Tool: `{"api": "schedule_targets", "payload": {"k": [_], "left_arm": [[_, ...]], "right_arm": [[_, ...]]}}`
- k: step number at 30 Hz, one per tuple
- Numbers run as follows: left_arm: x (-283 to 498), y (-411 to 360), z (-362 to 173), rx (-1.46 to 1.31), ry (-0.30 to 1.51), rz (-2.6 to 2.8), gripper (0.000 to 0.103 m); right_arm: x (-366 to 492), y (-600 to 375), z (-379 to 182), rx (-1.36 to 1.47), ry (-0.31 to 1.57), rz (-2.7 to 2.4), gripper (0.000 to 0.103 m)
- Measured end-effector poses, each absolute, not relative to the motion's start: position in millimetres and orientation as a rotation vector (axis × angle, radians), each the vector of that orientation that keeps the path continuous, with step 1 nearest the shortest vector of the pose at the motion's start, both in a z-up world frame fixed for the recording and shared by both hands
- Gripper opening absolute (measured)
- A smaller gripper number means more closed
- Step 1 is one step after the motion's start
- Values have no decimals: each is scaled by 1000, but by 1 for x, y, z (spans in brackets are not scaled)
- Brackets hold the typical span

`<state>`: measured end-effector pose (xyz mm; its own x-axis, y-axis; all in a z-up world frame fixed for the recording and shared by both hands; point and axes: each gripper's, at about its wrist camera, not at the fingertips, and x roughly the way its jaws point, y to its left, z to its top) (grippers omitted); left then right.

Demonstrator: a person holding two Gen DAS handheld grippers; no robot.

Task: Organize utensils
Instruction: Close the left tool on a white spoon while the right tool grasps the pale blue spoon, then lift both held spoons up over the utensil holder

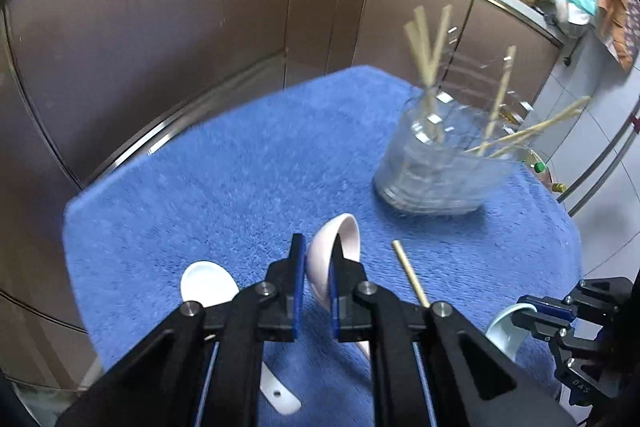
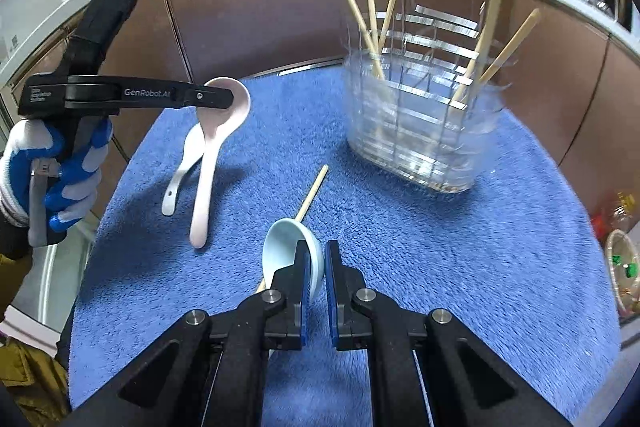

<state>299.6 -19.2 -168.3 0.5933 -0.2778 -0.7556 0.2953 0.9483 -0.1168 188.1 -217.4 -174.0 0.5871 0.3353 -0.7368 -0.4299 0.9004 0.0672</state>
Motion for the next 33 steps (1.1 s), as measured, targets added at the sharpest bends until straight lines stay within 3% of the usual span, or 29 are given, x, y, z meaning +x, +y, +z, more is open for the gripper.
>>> {"api": "schedule_targets", "payload": {"k": [11, 21, 33], "left_arm": [[252, -28, -92, 49, 697, -302, 9], [270, -60, -24, -20, 487, -279, 9], [338, -119, -23, -15, 349, -169, 9]], "right_arm": [[155, -211, -100, -123, 546, 330, 7], [182, -226, -20, -45, 211, 160, 7], [256, -243, -23, -50, 85, -17, 7]]}}
